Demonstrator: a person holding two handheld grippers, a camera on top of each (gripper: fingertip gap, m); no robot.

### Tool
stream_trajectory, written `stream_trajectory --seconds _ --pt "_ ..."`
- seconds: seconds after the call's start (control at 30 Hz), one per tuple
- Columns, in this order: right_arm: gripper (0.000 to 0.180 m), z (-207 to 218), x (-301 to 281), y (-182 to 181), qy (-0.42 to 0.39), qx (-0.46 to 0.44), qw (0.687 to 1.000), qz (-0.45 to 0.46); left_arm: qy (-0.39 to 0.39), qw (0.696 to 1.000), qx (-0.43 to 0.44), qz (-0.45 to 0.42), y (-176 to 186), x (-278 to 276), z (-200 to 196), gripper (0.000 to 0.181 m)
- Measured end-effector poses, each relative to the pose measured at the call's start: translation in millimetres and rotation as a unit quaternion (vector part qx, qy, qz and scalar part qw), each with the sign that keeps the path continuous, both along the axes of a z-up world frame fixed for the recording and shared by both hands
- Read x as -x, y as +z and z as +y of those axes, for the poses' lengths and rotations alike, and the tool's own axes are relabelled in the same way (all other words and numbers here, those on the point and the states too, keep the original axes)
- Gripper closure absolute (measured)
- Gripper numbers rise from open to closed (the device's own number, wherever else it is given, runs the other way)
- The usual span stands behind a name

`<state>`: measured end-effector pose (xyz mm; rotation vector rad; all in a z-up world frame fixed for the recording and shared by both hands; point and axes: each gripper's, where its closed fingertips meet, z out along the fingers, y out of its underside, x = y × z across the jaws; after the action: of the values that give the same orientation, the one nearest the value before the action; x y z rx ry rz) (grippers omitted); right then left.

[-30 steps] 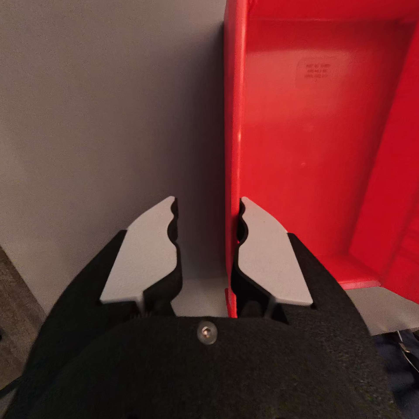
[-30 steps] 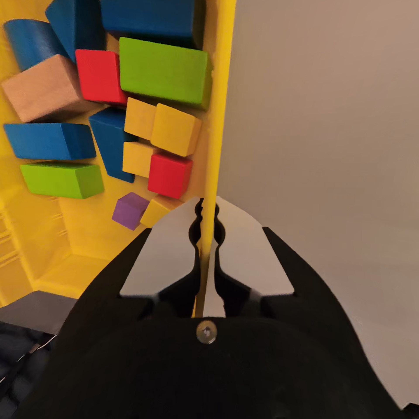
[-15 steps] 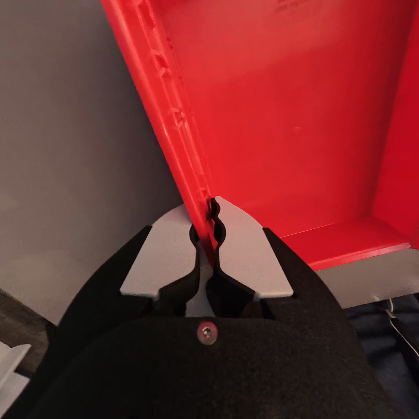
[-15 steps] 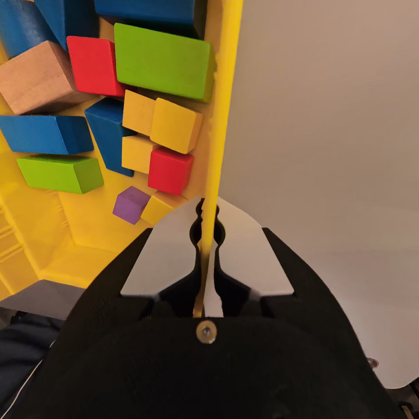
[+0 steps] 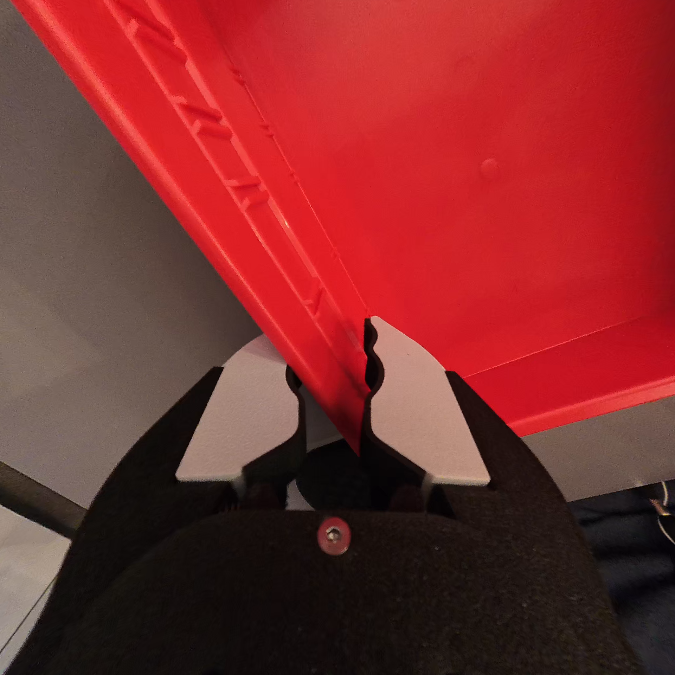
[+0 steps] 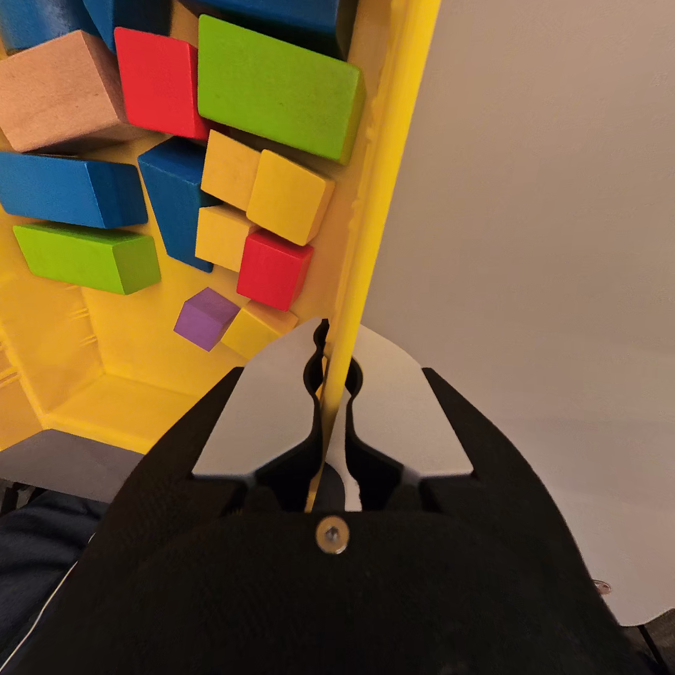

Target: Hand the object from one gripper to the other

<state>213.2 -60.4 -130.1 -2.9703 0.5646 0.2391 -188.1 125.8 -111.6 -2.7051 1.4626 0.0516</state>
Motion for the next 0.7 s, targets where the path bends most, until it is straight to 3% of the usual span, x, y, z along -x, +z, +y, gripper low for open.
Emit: stream_trajectory --seconds 0.3,0.4,0.47,0.7 --pt "0.171 1.8 -0.4 -2.7 -0.007 0.001 1.000 -0.001 -0.036 0.999 0.005 -0.014 -0.2 -22.6 -22.6 0.140" --pt "0.170 0.3 0.8 -11.0 -0.002 0.023 1.000 -0.006 -0.045 0.999 -0.001 -0.017 4.2 -25.2 -22.8 0.128" --pt "0.170 -5.4 2.3 -16.2 -0.001 0.054 0.999 -0.006 -0.051 0.998 -0.017 -0.032 12.4 -28.1 -20.3 0.124" --pt "0.175 -0.9 2.0 -15.9 -0.003 0.034 0.999 0.008 -0.067 0.986 -0.095 -0.121 68.3 -31.3 -14.2 0.120"
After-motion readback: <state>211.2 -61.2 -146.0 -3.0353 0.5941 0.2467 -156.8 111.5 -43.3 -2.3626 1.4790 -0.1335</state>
